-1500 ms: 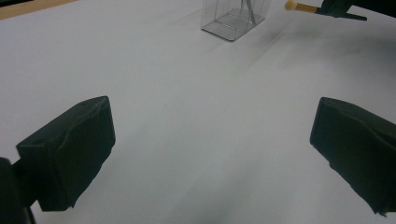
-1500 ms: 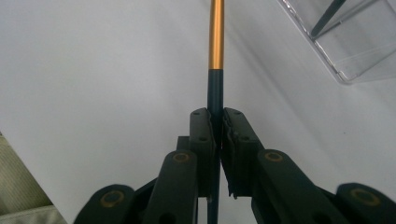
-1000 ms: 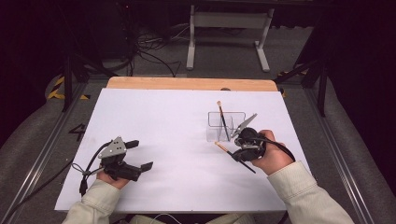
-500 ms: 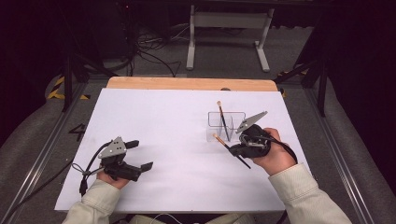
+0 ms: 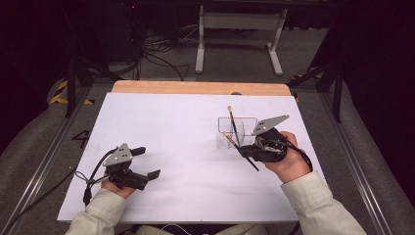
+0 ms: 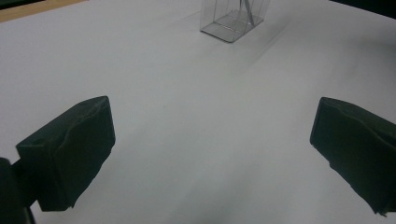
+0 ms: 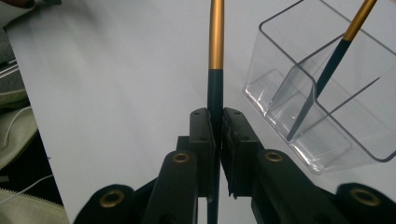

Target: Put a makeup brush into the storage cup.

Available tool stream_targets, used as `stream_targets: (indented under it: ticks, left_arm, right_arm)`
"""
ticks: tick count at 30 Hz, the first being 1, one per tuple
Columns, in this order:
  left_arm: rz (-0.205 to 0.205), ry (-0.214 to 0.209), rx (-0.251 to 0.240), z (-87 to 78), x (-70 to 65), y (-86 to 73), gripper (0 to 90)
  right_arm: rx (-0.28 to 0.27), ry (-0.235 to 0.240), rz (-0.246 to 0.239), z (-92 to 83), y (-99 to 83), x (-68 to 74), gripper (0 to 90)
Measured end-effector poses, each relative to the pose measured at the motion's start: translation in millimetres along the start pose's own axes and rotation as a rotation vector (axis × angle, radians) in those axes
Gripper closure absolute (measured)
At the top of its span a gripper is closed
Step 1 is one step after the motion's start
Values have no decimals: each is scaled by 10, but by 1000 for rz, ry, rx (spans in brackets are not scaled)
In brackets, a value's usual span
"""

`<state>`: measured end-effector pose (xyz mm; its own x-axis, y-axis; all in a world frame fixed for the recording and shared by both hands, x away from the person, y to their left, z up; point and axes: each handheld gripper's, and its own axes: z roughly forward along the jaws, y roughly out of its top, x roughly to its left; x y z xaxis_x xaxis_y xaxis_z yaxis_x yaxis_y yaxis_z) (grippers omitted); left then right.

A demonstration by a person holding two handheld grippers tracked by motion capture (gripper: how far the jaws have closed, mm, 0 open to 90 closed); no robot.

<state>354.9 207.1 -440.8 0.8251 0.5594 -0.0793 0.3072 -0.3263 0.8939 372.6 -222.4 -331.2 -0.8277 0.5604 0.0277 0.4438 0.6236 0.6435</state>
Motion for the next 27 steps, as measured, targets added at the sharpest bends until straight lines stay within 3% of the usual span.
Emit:
stream_targets:
  ticks: [4, 9, 27]
  left_arm:
    - [-1, -1, -1, -1, -1, -1, 4]
    - [0, -1, -6, -2, 5, -1, 4]
    - [-6, -6, -8, -8, 9, -3, 3]
  right_arm:
    - [-33, -5, 1, -19, 2, -4, 829]
    - [-117, -12, 3, -67, -2, -16, 829]
    - [-285, -58, 21, -159, 9, -75, 829]
